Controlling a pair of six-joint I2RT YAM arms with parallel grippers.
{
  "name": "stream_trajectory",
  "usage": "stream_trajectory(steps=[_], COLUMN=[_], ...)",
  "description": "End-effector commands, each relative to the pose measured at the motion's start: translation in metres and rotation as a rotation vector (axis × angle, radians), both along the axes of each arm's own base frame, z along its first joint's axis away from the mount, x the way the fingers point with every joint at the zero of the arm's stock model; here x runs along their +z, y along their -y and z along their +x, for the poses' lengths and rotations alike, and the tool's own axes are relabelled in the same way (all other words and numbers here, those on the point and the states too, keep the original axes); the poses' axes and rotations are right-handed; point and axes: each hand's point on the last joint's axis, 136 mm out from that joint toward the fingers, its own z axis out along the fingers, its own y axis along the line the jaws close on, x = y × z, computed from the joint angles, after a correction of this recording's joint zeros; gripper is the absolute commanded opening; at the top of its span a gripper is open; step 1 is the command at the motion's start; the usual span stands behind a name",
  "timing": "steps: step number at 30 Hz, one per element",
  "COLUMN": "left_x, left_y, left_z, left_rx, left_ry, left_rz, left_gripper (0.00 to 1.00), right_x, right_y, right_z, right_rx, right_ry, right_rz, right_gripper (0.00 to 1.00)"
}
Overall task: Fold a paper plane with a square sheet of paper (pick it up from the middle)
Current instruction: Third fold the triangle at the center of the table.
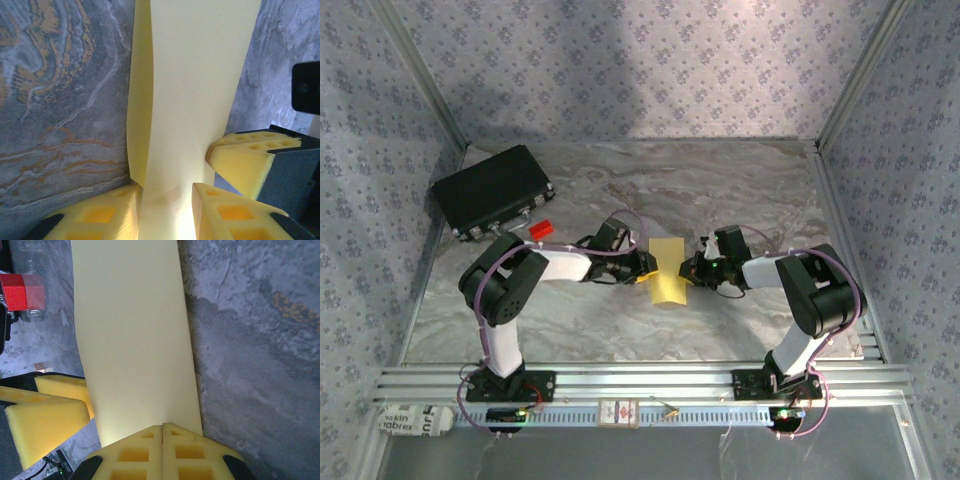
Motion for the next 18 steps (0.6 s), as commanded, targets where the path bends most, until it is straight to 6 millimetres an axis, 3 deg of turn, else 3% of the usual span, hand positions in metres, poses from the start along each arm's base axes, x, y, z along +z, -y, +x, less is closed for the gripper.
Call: stream_trajectory(steps=[1,18], left_x=[0.0108,0.0183], left_y=[-0.0016,-0.0038], left_z=[0.0020,0.0034], left_rx=[0.026,0.057], left_ry=[0.025,0.035], left_rz=[-0.036,-0.097], left_gripper=[0.33,0.28], right_x=[-0.0368,-0.0369], right_y=[0.0202,0.0204], right_z=[-0.0234,-0.0230], right_rx=[-0.039,-0.039], right_ry=[-0.135,-0.134], right_rz=[-0.123,-0.125], right_gripper=[0.05,0.05])
